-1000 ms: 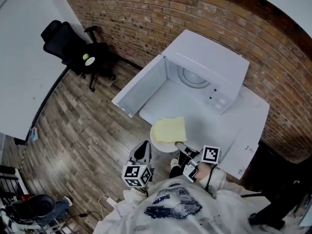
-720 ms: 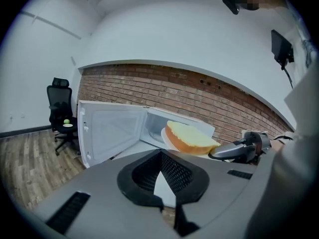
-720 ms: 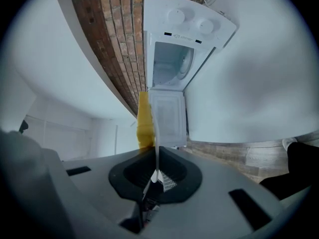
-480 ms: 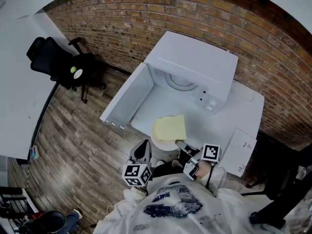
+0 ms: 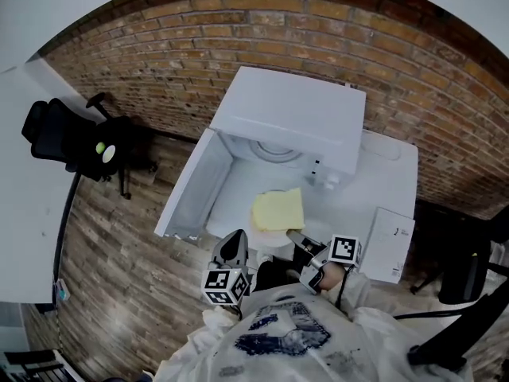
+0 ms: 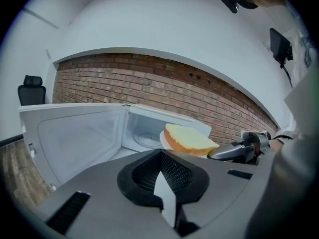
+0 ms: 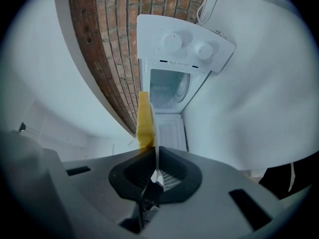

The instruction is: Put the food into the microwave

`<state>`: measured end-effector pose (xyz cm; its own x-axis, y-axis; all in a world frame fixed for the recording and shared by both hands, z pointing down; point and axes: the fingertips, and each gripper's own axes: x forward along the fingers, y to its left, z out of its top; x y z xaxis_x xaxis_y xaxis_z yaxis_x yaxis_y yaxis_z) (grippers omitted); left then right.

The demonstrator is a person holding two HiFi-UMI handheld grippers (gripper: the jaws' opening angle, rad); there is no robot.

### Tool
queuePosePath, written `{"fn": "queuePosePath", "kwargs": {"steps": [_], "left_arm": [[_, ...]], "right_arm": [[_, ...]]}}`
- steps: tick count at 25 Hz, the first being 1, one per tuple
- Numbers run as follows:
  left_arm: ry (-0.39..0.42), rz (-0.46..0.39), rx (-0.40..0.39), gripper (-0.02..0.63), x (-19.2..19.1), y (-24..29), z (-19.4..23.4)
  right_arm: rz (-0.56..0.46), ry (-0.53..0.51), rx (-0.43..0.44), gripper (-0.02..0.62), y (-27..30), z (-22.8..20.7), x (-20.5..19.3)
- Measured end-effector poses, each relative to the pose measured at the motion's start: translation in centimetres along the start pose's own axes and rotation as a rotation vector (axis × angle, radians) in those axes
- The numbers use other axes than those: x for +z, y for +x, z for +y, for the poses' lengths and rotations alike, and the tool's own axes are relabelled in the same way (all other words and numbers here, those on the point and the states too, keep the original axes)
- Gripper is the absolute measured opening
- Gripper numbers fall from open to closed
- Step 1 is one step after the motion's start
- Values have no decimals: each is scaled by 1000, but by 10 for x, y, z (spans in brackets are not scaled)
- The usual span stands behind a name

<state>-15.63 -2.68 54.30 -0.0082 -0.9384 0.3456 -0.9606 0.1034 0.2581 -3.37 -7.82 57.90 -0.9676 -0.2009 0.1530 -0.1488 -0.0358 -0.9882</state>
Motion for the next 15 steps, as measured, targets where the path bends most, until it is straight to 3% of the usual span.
{"fn": "queuePosePath", "kwargs": {"steps": [15], "left_arm": [[90,69,-218,8,32,90,42]], "right_arm": [[-216,28,-47,23,57,-4,48]]}}
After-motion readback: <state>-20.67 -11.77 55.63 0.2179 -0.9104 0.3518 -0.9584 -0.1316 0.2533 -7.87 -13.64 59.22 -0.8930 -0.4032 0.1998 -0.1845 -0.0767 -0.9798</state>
